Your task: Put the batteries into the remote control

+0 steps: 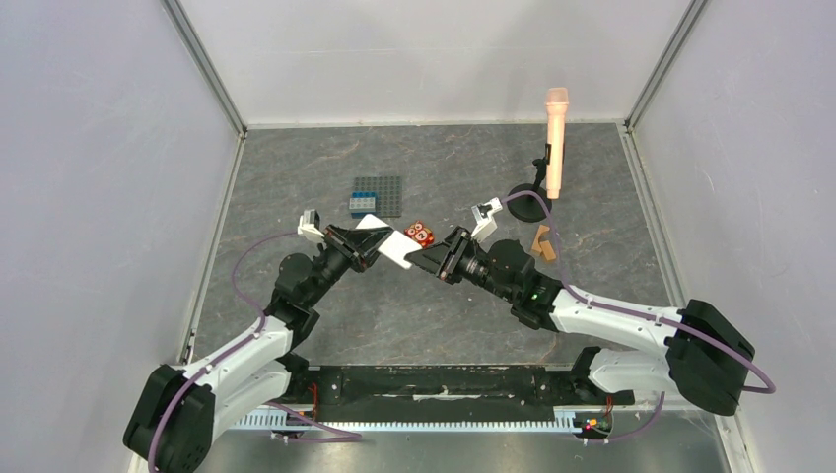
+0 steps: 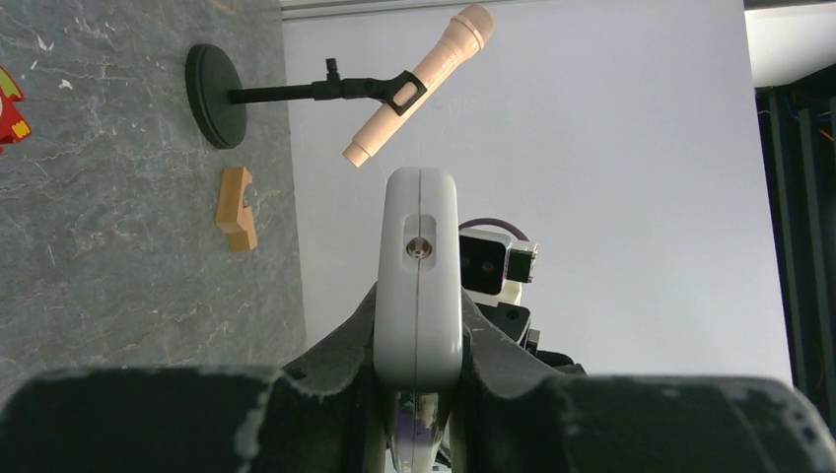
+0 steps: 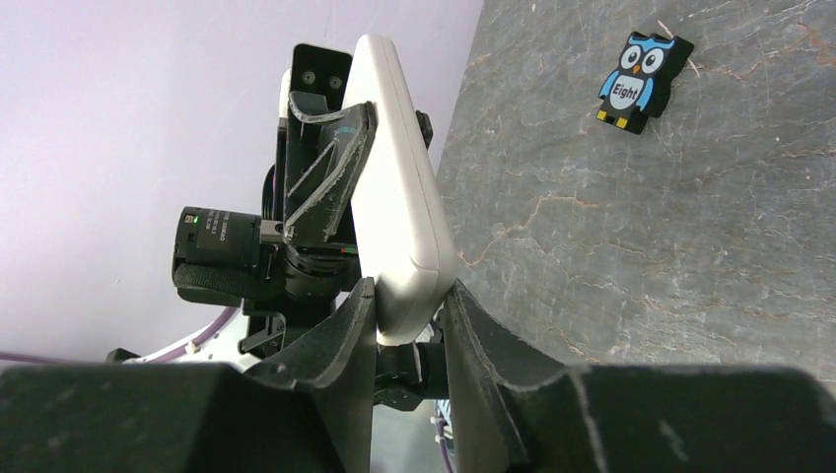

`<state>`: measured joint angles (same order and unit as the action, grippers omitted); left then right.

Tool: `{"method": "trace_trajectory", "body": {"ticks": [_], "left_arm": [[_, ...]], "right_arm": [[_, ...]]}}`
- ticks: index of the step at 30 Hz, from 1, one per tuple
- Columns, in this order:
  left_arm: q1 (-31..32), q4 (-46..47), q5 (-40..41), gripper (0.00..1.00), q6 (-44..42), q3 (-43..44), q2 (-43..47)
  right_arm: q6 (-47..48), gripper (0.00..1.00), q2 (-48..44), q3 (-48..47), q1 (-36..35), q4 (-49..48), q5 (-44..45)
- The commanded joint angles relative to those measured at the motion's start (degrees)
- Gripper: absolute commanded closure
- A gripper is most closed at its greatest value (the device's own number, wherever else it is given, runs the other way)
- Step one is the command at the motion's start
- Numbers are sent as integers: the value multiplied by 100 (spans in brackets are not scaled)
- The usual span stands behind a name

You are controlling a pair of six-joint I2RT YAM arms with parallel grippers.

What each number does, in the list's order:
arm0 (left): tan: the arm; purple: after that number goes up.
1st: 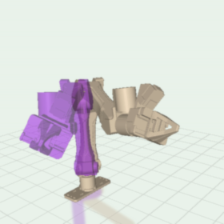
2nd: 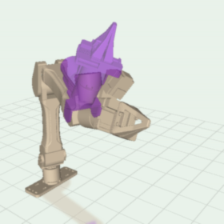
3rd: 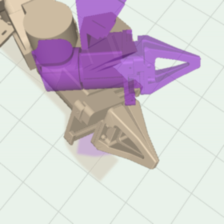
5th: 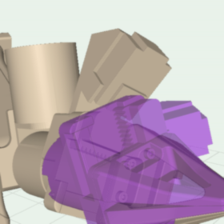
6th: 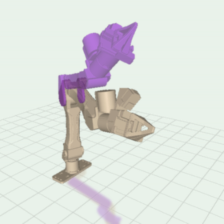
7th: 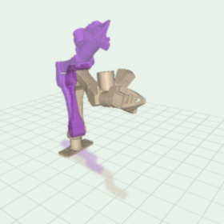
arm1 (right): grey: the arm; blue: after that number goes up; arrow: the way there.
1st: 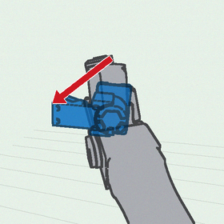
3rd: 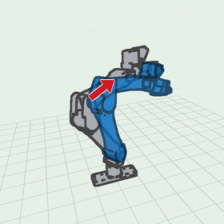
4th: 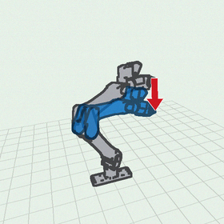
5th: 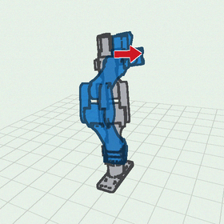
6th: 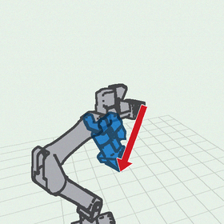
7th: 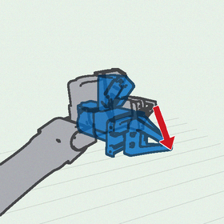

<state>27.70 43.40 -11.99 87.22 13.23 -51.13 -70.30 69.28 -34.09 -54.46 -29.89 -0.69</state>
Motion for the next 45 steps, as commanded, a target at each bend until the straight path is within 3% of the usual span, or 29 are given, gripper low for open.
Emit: {"method": "trace_trajectory", "body": {"ticks": [1,10,16,24,29,32,38,45], "left_arm": [[441,629,-2315,98,-34,452,19],[466,93,-3203,98,-712,729,123],[473,-267,-3295,98,-957,931,120],[464,-1103,-2162,98,-1391,1012,294],[457,-1414,-2158,98,-1738,1185,315],[456,-1616,-2308,98,-1933,1217,352],[457,-1711,-2705,98,-2193,1242,395],[457,-1548,-3413,98,-2596,1478,424]], "right_arm": [[123,84,359,-56,-145,-363,-551],[109,85,364,5,-86,-482,-722],[109,82,207,50,-65,-441,-886],[321,53,-193,110,-42,75,-895],[640,28,-731,174,-27,520,-839],[1004,18,-1164,142,-11,845,-783],[2001,12,-1722,-94,-9,1572,-951],[3136,14,-1569,-281,-5,1877,-2214]]}}
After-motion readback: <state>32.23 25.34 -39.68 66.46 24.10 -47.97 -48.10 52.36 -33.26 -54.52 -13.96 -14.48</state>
